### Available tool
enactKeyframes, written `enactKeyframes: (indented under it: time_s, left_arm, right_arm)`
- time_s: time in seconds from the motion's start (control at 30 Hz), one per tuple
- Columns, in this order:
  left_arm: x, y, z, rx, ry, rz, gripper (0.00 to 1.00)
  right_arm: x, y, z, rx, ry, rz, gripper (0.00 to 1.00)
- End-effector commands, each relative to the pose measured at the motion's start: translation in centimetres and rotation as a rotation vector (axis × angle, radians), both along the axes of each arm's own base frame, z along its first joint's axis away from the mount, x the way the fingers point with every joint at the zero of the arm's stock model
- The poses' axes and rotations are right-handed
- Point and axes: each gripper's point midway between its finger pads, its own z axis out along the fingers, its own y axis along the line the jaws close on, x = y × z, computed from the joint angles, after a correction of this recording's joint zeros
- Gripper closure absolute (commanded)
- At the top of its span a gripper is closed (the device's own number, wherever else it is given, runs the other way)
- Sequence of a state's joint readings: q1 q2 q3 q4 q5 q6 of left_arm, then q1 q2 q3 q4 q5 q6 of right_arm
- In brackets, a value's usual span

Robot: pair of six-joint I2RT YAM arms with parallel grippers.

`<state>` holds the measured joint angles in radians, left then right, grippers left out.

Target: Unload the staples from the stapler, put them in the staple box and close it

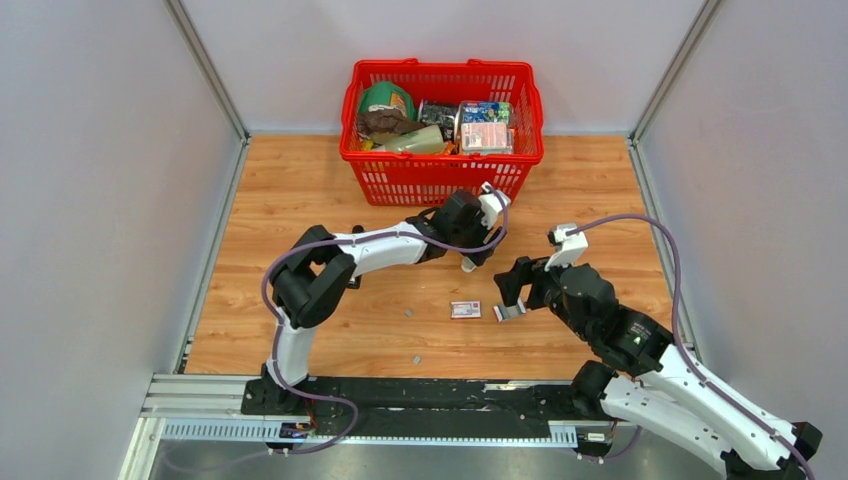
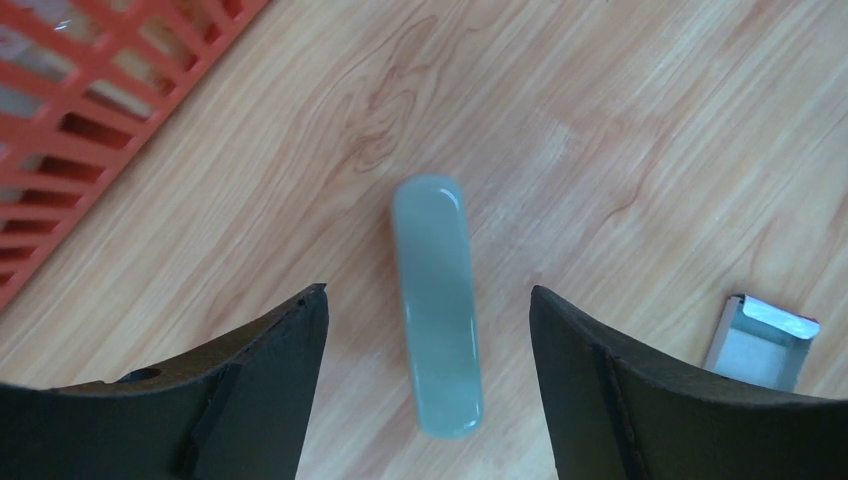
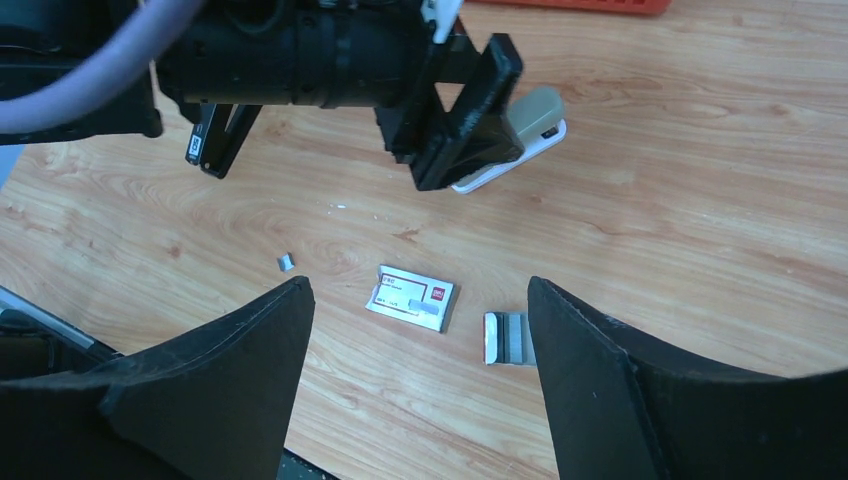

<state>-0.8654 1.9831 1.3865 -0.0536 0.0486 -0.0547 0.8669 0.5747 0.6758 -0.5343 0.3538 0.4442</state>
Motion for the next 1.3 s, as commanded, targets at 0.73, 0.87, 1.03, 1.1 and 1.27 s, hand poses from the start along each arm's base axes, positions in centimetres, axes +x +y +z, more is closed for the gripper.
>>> enactKeyframes:
  time_s: [0.73, 0.87, 1.03, 1.1, 1.27]
  left_arm:
    - [2.0, -2.4, -1.9, 0.072, -0.112, -0.015, 0.64]
    - [2.1, -2.2, -1.1, 0.080, -0.132, -0.010, 0.80]
    - [2.1, -1.5, 1.7, 0.074, -0.170, 0.013, 1.00]
    - [1.9, -0.7, 3.2, 0.075, -0.189, 0.028, 1.00]
    - [1.6, 2.6, 6.4, 0.123, -0.221, 0.126, 1.00]
  right_arm:
    - [0.1, 1.6, -1.1, 0.039, 0.016, 0.044, 0.20]
    - [0.0, 1.7, -1.0, 0.044, 0.016, 0.053, 0.21]
    - [-0.1, 1.4, -0.6, 0.043, 0.008, 0.044, 0.21]
    - [-0.1, 1.2, -0.3, 0.048, -0.001, 0.040, 0.21]
    - [0.0, 1.2, -0.2, 0.040, -0.002, 0.039, 0.21]
